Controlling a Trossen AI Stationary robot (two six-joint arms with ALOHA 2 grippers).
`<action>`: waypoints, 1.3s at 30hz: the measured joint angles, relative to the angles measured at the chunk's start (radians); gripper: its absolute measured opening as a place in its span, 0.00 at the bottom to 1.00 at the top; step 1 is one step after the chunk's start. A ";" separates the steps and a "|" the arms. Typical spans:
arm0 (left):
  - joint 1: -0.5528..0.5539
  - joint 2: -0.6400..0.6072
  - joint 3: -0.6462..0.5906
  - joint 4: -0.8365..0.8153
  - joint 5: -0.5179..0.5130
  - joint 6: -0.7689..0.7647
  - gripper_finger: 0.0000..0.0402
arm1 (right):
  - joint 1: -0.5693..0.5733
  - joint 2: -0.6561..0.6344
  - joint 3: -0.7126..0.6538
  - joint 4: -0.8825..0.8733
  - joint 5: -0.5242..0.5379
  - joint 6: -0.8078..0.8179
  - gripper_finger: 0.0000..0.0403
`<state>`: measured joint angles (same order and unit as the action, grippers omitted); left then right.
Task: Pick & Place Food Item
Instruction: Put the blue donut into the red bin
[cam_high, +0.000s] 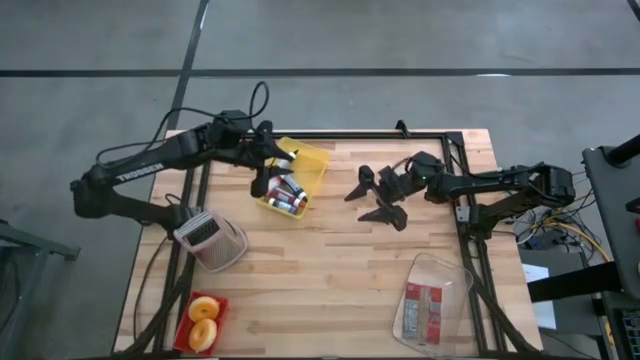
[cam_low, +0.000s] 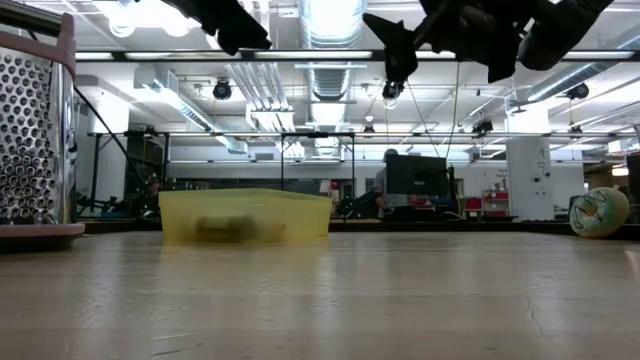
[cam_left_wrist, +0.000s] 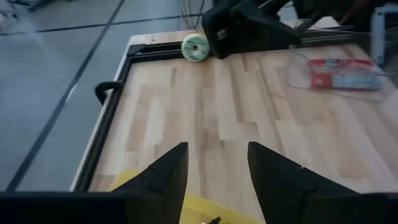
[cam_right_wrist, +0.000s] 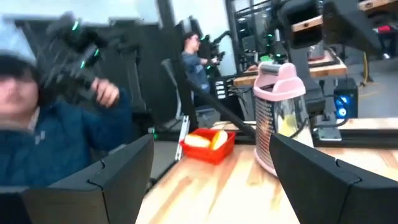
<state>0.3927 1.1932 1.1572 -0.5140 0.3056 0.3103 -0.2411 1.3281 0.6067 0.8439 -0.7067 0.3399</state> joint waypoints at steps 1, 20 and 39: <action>0.000 -0.002 0.000 -0.001 -0.012 0.000 0.42 | 0.001 0.000 0.007 0.000 0.035 0.050 0.78; 0.000 -0.005 0.000 -0.110 -0.043 -0.003 0.42 | -0.021 -0.030 0.387 -1.004 0.517 0.395 0.63; 0.000 -0.005 -0.096 -0.138 -0.043 0.009 0.42 | -0.020 -0.030 0.803 -2.232 1.104 0.871 0.62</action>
<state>0.3923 1.1885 1.0611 -0.6523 0.2630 0.3191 -0.2611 1.2984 1.4093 -1.3884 0.3975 1.2112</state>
